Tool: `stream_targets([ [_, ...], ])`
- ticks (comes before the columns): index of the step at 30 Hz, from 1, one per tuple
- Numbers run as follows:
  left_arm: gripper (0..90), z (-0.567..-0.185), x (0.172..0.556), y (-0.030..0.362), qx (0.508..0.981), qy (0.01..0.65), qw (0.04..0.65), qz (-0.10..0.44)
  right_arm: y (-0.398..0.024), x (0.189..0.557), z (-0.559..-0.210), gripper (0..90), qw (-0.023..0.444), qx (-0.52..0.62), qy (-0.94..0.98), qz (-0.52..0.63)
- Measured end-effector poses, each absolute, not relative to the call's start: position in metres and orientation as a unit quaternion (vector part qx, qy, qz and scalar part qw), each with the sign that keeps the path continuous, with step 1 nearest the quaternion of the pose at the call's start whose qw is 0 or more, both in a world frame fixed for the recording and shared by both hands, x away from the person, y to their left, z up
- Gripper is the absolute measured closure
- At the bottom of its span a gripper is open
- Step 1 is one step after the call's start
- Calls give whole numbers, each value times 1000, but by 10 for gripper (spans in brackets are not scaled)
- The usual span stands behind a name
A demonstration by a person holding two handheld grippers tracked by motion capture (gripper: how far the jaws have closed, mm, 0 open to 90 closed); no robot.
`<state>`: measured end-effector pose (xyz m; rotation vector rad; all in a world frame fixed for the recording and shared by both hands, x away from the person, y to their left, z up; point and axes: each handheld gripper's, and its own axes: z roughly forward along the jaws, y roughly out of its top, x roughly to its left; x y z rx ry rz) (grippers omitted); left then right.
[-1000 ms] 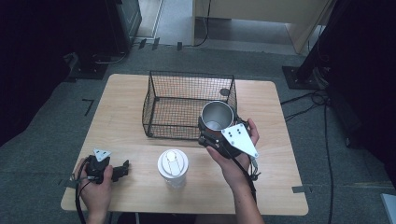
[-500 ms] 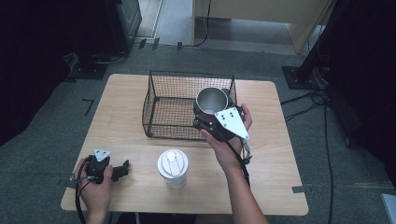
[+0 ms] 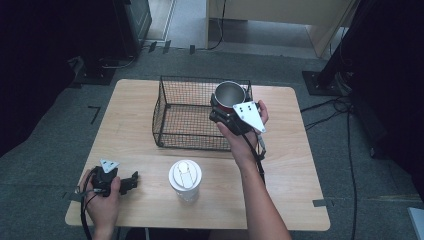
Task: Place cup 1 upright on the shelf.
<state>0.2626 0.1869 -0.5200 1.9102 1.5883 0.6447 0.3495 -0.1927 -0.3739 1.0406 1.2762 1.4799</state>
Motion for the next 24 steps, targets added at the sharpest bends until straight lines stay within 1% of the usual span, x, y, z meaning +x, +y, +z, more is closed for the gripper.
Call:
stream_targets([
  [3,1,-520,263,187,714,593,283,240,-194,360,-377,74,440,432,506,603],
  [15,1,-520,263,187,714,593,283,241,-194,400,-391,74,434,449,529,574],
  [16,1,-520,263,187,714,593,283,241,-194,408,-394,74,425,455,536,571],
  [21,1,-520,263,187,715,593,283,241,-190,423,-404,74,411,462,555,557],
  [24,1,-520,263,187,714,593,283,241,-189,428,-410,74,414,460,562,549],
])
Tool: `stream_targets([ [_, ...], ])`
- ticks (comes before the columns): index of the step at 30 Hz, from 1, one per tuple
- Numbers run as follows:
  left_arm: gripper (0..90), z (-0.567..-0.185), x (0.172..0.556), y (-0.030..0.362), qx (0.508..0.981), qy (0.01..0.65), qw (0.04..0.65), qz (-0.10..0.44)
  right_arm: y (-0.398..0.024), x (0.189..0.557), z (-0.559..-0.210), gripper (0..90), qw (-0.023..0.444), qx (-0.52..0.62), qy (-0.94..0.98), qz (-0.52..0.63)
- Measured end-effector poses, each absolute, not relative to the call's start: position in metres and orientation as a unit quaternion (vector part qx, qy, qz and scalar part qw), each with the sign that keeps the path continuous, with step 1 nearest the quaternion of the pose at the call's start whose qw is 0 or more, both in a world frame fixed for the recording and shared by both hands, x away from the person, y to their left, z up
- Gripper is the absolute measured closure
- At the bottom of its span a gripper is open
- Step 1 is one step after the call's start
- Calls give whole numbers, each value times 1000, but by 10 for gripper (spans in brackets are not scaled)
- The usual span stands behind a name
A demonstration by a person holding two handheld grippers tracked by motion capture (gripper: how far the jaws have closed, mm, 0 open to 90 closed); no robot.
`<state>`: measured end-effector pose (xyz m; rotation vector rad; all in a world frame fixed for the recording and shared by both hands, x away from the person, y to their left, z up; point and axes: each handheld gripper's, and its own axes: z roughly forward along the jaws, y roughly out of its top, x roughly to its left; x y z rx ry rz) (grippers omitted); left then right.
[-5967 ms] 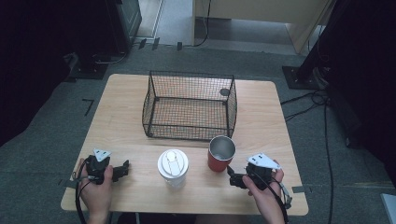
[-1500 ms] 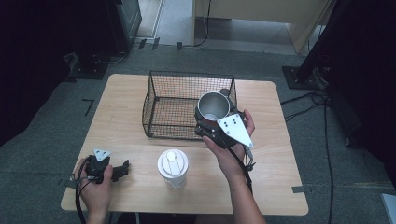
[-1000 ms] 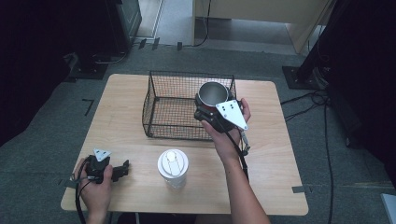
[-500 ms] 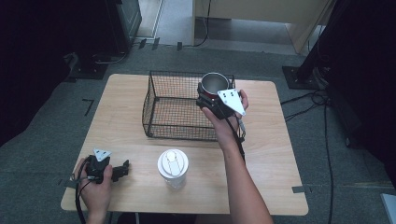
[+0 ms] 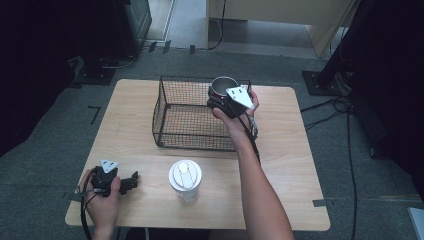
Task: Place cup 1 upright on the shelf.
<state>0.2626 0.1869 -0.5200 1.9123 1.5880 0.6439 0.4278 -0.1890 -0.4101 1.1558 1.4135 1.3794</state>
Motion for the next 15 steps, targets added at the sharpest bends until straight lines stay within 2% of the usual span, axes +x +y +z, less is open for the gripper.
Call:
stream_targets([
  [11,1,-520,264,186,715,593,281,241,-186,448,-436,73,377,493,606,497],
  [15,1,-520,264,186,715,593,281,241,-183,450,-440,73,378,487,625,479],
])
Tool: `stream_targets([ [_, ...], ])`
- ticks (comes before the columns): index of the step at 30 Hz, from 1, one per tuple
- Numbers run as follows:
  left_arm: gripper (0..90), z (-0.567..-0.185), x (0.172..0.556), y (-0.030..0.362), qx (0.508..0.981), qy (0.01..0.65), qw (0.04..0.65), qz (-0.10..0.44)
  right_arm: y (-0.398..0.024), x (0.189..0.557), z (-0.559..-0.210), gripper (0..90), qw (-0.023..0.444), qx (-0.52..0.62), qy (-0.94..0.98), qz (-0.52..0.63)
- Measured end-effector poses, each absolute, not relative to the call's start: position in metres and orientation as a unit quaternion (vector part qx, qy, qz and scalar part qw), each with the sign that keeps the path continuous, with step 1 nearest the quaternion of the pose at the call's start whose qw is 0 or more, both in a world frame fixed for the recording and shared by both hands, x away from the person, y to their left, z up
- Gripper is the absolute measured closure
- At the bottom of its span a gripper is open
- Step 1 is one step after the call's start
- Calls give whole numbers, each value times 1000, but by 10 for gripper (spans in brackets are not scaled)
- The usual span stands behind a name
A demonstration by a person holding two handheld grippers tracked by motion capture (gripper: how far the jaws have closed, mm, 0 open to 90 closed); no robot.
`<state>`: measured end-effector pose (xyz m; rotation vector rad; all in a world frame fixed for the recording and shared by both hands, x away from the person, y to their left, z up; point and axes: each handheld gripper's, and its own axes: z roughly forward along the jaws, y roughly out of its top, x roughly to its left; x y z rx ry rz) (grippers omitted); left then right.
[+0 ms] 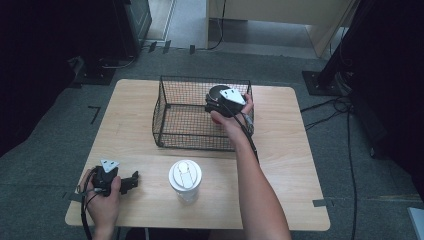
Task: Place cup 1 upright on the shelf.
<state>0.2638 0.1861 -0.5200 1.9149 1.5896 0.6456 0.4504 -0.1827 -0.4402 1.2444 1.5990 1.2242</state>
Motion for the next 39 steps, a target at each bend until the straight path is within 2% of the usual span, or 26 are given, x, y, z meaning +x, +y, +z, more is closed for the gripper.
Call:
stream_targets([
  [11,1,-520,264,186,716,593,280,241,-182,460,-447,72,338,506,651,454],
  [22,1,-520,264,186,715,593,281,241,-184,460,-447,69,332,519,647,449],
  [23,1,-520,264,186,716,593,280,241,-184,460,-447,54,331,520,646,450],
  [24,1,-520,264,186,716,593,280,241,-184,460,-445,0,324,525,636,463],
  [25,1,-520,264,186,716,593,280,241,-184,460,-444,0,319,532,630,467],
  [39,1,-520,264,186,716,593,280,241,-178,455,-438,0,349,518,624,469],
])
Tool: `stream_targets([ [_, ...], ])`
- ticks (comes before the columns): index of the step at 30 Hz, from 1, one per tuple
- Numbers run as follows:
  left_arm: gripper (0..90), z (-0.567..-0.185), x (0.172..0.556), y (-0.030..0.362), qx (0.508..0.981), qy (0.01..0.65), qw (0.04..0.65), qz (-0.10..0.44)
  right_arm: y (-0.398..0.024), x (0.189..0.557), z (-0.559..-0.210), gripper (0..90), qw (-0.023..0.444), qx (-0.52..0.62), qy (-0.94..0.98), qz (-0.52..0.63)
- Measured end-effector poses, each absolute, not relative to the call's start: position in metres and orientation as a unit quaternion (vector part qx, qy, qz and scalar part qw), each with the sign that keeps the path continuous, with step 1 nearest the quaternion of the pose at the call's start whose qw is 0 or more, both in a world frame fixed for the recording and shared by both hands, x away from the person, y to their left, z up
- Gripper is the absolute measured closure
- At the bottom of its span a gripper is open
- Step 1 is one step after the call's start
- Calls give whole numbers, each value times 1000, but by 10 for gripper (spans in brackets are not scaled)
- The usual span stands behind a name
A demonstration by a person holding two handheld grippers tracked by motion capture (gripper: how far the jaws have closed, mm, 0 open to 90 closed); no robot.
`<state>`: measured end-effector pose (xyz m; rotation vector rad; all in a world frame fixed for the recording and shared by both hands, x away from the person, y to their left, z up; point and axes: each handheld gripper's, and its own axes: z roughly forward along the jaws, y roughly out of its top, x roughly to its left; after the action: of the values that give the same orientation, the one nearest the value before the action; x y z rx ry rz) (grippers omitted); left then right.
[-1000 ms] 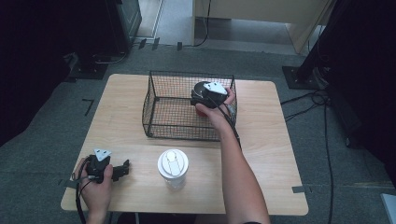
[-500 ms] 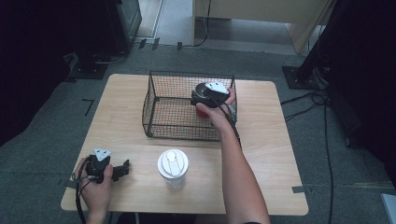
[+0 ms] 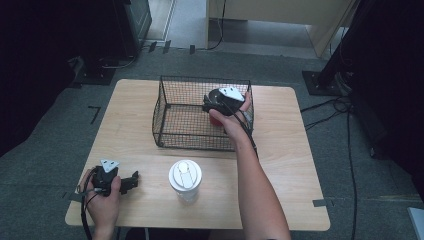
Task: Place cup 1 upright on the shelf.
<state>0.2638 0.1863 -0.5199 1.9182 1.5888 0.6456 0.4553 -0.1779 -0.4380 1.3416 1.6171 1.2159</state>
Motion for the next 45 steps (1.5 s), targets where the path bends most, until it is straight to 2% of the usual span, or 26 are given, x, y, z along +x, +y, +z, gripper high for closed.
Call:
stream_targets([
  [6,1,-520,264,186,716,593,280,241,-174,453,-429,0,386,502,630,449],
  [21,1,-520,264,186,716,593,280,241,-176,445,-414,0,393,487,627,464],
  [34,1,-520,264,186,715,593,281,241,-187,425,-385,0,379,486,612,496],
  [45,1,-520,264,186,714,594,282,241,-197,379,-380,0,363,474,626,502],
])
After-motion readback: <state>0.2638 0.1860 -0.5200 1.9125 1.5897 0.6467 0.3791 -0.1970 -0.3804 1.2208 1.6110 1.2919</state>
